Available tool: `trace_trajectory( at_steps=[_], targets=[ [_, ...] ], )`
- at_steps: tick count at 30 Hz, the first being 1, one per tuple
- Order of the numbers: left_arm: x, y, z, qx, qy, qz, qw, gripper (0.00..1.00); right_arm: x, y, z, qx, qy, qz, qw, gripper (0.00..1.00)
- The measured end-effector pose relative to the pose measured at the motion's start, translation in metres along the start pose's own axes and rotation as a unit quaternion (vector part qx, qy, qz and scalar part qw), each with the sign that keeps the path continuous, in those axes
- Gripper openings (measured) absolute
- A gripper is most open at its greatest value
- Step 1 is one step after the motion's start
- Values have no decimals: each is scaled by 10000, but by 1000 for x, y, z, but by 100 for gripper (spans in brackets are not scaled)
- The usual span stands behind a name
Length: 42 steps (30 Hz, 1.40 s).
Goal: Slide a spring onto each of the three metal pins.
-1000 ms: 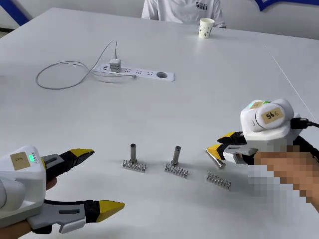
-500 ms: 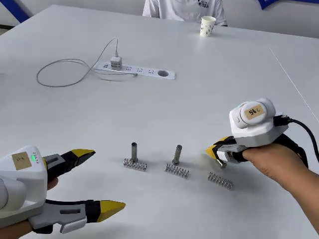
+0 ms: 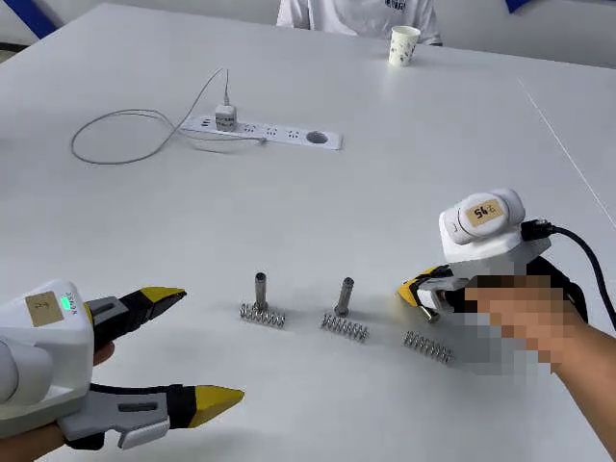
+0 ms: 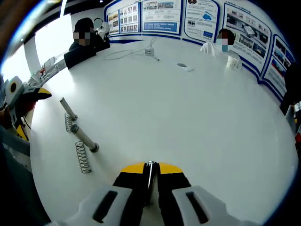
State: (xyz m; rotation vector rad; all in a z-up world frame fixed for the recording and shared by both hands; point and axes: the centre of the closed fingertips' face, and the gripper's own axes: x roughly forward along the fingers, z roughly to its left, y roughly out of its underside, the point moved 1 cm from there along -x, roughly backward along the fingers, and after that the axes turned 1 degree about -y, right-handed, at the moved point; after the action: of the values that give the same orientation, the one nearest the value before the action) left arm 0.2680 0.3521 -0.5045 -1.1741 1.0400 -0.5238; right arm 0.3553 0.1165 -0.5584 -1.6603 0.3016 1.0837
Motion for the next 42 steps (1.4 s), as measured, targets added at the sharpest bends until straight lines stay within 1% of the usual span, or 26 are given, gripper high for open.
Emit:
trace_trajectory(
  at_steps=[3, 8, 10, 13, 15, 18, 19, 23, 24, 26, 30, 37, 42],
  targets=[
    [0, 0, 0, -2, 0, 4, 10000, 78, 0, 0, 1, 8, -40, 32, 10000, 9],
    [0, -1, 0, 1, -1, 2, 10000, 78, 1, 0, 1, 24, -15, 89, 10000, 9],
    [0, -2, -1, 9, 4, -6, 10000, 78, 1, 1, 0, 83, -20, 77, 9999, 9],
    [1, -3, -1, 31, 8, -12, 10000, 78, 0, 0, 1, 202, -17, 5, 9998, 9],
    [0, -4, -1, 48, 4, -22, 10000, 78, -2, 1, 0, 262, 28, -18, 9997, 9],
    [-2, -5, 0, 43, -14, -39, 10000, 78, -9, -1, 3, 371, -11, -157, 9992, 9],
    [-2, -5, 0, 43, -20, -37, 10000, 78, -12, -1, 4, 357, 4, -162, 9992, 9],
    [-3, -5, 0, 45, -23, -43, 10000, 77, -22, -6, 6, 334, 26, -323, 9989, 9],
    [-2, -5, -1, 51, -21, -54, 10000, 77, -26, -8, 7, 322, 38, -368, 9988, 9],
    [-2, -7, -2, 65, -13, -66, 10000, 77, -27, -10, 7, 290, 48, -418, 9987, 9],
    [-2, -10, -3, 101, 2, -93, 9999, 77, -36, -13, 9, 248, 49, -559, 9981, 9],
    [-4, -12, -3, 133, -8, -100, 9999, 77, -45, -12, 11, 196, 107, -679, 9974, 9],
    [-4, -13, -3, 141, -12, -118, 9998, 77, -49, -11, 12, 187, 125, -729, 9971, 9]
  ],
)
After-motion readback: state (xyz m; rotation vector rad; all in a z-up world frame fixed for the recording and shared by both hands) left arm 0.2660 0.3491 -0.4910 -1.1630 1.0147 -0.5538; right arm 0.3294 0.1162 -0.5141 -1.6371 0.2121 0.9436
